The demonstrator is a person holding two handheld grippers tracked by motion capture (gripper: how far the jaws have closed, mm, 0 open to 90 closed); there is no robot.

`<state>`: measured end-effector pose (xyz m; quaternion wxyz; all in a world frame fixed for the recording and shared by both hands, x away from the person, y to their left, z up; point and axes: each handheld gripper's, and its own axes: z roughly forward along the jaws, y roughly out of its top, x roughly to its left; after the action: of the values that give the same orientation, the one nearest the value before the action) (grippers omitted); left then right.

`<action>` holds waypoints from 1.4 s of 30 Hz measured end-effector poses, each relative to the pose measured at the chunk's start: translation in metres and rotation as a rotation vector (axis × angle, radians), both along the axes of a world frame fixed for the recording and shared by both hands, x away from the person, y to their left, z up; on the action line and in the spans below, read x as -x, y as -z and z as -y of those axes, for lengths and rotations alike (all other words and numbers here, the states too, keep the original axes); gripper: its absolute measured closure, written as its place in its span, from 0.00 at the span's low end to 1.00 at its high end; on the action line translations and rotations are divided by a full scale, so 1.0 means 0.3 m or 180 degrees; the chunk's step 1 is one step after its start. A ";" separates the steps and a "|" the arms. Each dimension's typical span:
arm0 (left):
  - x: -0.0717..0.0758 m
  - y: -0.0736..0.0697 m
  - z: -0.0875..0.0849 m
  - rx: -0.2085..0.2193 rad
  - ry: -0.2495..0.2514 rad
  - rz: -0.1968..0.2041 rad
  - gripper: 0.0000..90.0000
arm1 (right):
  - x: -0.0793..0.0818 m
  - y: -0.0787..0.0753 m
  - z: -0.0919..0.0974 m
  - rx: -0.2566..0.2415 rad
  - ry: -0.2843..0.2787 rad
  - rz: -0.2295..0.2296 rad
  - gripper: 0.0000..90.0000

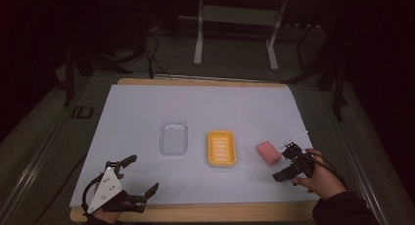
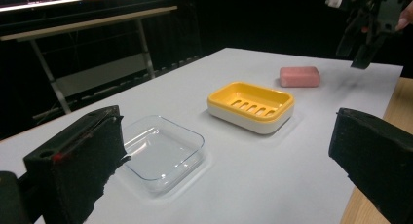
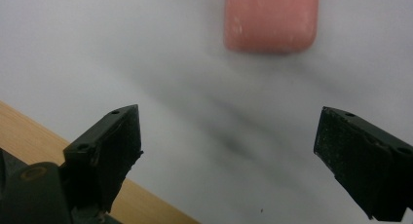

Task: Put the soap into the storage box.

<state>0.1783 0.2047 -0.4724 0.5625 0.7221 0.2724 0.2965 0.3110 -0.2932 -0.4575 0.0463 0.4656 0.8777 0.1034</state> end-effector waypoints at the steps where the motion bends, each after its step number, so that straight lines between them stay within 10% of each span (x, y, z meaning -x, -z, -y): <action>1: 0.000 0.000 0.000 0.0000 0.0000 0.0000 0.00 | -0.004 0.003 0.001 0.0019 0.0001 -0.0041 0.15; 17: 0.000 0.001 0.002 -0.0028 -0.0004 0.0003 0.00 | -0.073 0.031 -0.013 0.0338 0.0038 -0.0817 0.16; 42: -0.001 0.001 0.001 -0.0022 0.0002 -0.0007 0.00 | -0.212 -0.028 -0.076 0.0203 -0.0061 -0.0369 0.19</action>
<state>0.1788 0.2045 -0.4729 0.5598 0.7245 0.2718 0.2964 0.3747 -0.2705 -0.4491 0.0092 0.4606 0.8862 0.0486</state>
